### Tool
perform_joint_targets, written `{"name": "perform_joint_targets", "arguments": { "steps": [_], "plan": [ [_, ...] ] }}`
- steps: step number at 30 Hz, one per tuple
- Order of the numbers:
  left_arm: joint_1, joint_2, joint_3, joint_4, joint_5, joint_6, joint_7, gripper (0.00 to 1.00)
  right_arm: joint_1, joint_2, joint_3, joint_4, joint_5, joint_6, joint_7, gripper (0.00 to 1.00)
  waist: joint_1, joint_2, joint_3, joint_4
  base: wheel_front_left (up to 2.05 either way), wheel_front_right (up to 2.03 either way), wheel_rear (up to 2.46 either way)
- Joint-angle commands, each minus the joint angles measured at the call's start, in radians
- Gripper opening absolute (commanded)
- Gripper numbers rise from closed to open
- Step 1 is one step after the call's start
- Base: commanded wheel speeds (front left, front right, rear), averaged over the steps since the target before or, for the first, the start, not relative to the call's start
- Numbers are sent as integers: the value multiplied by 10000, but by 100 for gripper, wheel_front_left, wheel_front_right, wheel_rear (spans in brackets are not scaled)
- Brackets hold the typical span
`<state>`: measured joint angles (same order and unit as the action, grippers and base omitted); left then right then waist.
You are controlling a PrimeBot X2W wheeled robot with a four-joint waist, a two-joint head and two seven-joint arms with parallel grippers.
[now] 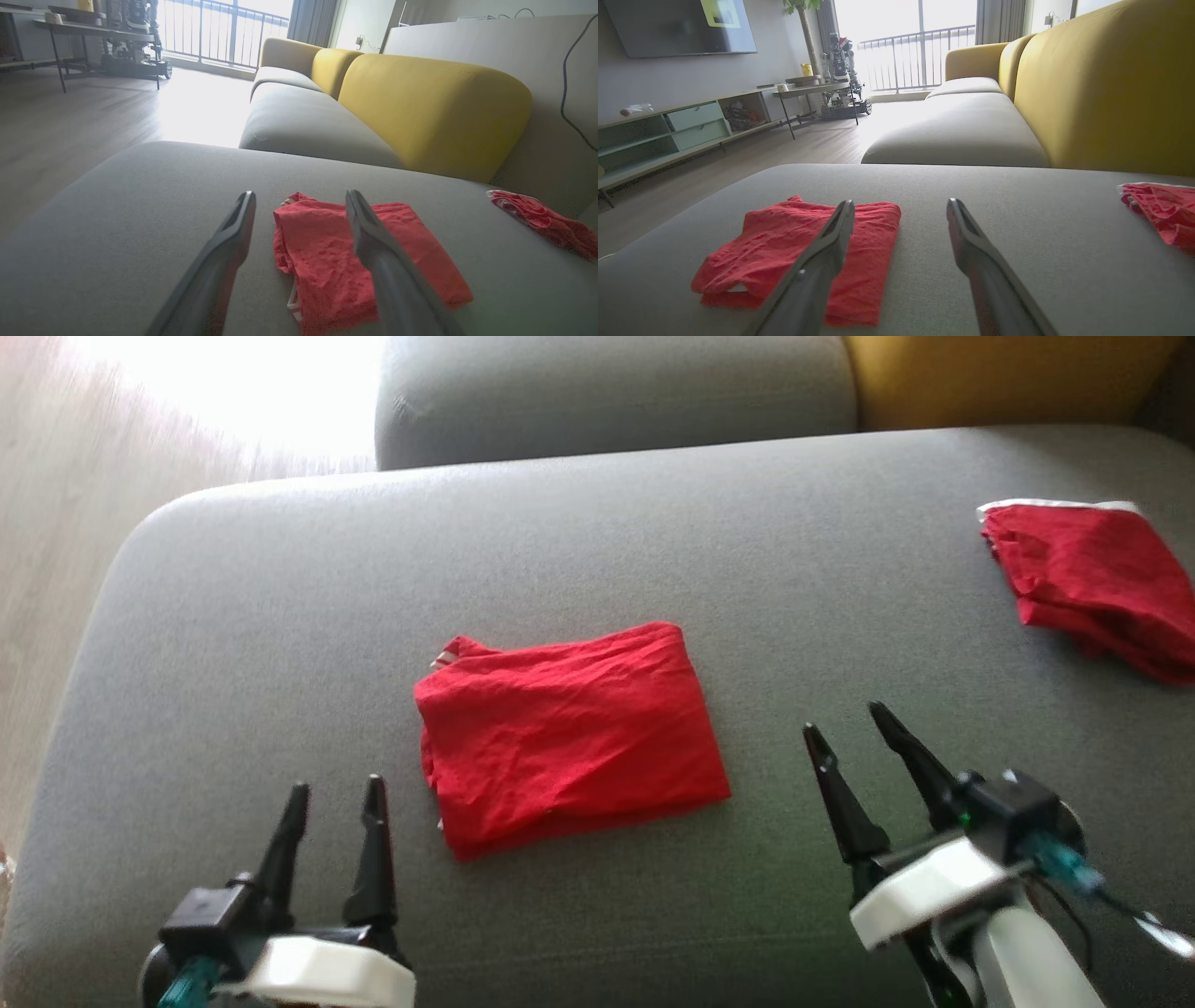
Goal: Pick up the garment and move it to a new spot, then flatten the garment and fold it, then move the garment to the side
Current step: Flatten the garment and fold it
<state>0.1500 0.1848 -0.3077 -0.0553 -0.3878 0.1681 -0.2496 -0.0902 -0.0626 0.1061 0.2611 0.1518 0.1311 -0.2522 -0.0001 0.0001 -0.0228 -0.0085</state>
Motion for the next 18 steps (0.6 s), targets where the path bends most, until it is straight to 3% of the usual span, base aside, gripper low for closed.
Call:
{"name": "perform_joint_targets", "arguments": {
  "steps": [1,8,18],
  "plan": [
    [-242,5,485,-401,186,65,-121,100,-129,109,154,-510,-129,-4,-94,100,1,-1,-56,-32,0,0,0],
    [483,-237,1175,-640,1383,-67,-121,100,1015,121,120,-1656,-656,-4,-94,100,1,-1,-310,-112,0,0,0],
    [1031,-743,1839,-618,2344,-559,-122,100,1469,122,147,-1607,-877,-4,-95,100,1,-1,-536,-72,0,0,0]
  ]
}}
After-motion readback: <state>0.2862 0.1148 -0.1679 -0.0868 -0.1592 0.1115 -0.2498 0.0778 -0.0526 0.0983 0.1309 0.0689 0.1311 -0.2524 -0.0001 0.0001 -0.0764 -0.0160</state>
